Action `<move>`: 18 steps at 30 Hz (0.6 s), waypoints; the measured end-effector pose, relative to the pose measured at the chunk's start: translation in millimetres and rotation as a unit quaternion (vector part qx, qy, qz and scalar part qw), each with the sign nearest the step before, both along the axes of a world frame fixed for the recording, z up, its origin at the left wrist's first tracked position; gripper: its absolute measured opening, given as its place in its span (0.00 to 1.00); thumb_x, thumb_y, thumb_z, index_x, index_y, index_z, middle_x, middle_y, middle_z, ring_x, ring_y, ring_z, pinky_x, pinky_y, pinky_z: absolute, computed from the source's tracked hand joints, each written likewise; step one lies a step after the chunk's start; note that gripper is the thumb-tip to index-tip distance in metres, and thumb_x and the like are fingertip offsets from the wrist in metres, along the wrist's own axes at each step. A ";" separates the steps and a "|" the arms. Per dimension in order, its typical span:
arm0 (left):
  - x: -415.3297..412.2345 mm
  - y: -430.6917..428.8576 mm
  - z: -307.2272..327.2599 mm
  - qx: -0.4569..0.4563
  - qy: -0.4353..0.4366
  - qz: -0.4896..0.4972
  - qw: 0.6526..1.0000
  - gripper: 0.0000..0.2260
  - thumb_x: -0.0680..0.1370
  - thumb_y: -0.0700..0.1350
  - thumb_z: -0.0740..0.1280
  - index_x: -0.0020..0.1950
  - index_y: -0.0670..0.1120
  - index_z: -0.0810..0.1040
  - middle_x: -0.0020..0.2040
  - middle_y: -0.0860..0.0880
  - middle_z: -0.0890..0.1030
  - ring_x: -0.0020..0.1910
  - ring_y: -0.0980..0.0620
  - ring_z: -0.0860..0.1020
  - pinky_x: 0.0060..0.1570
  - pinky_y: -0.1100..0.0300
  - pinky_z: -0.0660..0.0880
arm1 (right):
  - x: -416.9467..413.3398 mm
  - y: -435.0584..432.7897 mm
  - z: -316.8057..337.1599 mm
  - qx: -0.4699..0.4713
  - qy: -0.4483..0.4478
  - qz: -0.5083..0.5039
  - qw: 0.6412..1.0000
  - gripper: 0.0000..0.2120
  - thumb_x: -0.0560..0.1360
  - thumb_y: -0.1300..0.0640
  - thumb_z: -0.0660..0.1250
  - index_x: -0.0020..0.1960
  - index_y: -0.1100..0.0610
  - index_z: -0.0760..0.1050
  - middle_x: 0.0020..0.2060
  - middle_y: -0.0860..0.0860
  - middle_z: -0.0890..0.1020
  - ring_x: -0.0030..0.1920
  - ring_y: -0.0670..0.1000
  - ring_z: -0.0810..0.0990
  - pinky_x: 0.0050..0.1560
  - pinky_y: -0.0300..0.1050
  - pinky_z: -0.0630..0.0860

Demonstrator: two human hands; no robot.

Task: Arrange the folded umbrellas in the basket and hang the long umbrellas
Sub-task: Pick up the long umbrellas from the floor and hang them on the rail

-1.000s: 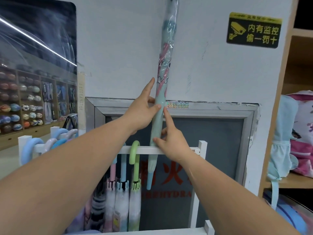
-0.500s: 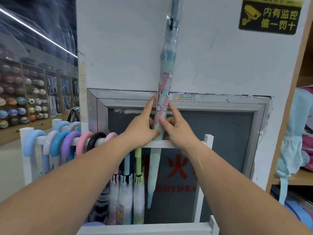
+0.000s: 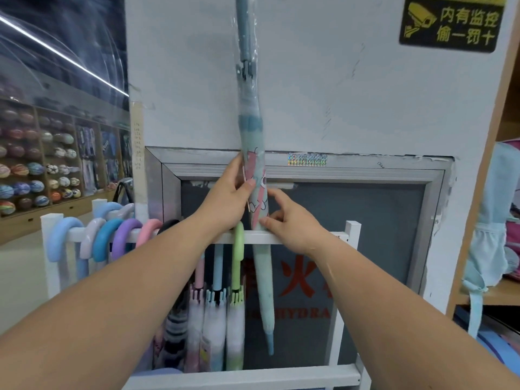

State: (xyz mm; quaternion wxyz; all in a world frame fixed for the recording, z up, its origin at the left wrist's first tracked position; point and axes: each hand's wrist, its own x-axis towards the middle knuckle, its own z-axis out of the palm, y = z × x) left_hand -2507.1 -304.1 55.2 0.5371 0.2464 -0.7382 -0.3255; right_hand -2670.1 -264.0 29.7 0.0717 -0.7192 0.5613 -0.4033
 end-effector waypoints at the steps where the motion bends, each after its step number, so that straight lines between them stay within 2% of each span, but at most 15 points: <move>1: -0.6 -1.4 -0.5 0.000 0.002 0.000 1.000 0.24 0.83 0.43 0.60 0.76 0.62 0.63 0.60 0.53 0.83 0.58 0.51 0.82 0.64 0.42 0.76 | -0.3 -0.1 0.1 0.001 -0.020 0.010 1.000 0.21 0.78 0.48 0.66 0.67 0.34 0.65 0.38 0.48 0.83 0.34 0.48 0.77 0.45 0.50 0.77; 4: -2.1 -1.2 -4.1 0.009 -0.037 -0.006 0.999 0.29 0.82 0.42 0.64 0.77 0.66 0.58 0.55 0.49 0.85 0.55 0.50 0.84 0.61 0.44 0.77 | -3.0 -0.6 2.1 -0.021 -0.146 0.054 0.988 0.18 0.79 0.49 0.67 0.67 0.40 0.71 0.44 0.54 0.85 0.45 0.54 0.83 0.53 0.52 0.78; 7: -3.7 -0.5 -10.0 0.005 -0.109 0.003 0.994 0.32 0.81 0.46 0.66 0.74 0.74 0.54 0.50 0.47 0.86 0.53 0.48 0.84 0.62 0.42 0.77 | -4.7 1.4 5.1 -0.033 -0.209 0.083 0.974 0.16 0.81 0.50 0.65 0.66 0.38 0.71 0.47 0.52 0.85 0.51 0.52 0.84 0.54 0.50 0.79; 9: -5.4 -0.7 -11.6 0.008 -0.118 0.018 0.993 0.33 0.81 0.48 0.66 0.74 0.75 0.52 0.47 0.46 0.86 0.51 0.47 0.84 0.60 0.43 0.77 | -3.7 2.6 5.8 -0.040 -0.218 0.090 0.971 0.13 0.81 0.51 0.64 0.60 0.33 0.71 0.46 0.50 0.85 0.51 0.52 0.84 0.55 0.53 0.80; 11: -6.4 0.6 -11.2 -0.006 -0.132 0.049 0.990 0.34 0.81 0.49 0.66 0.77 0.71 0.50 0.45 0.47 0.85 0.49 0.50 0.84 0.58 0.48 0.78 | -1.6 1.6 5.5 -0.041 -0.218 0.084 0.971 0.13 0.81 0.50 0.64 0.57 0.31 0.71 0.46 0.51 0.86 0.50 0.53 0.85 0.55 0.54 0.80; 15: -4.9 2.3 -9.8 -0.008 -0.135 0.073 0.988 0.35 0.81 0.50 0.67 0.78 0.69 0.48 0.44 0.48 0.85 0.46 0.52 0.83 0.52 0.56 0.77 | -0.1 -2.7 5.9 -0.032 -0.217 0.078 0.972 0.12 0.81 0.51 0.64 0.62 0.37 0.71 0.46 0.52 0.86 0.48 0.53 0.85 0.54 0.50 0.79; 18: -4.0 2.2 -8.6 -0.008 -0.143 0.082 0.986 0.36 0.80 0.50 0.69 0.78 0.69 0.49 0.44 0.46 0.85 0.45 0.49 0.83 0.49 0.56 0.78 | -1.4 -6.0 5.4 -0.026 -0.218 0.074 0.973 0.13 0.81 0.52 0.64 0.64 0.42 0.71 0.44 0.54 0.86 0.47 0.54 0.85 0.59 0.57 0.78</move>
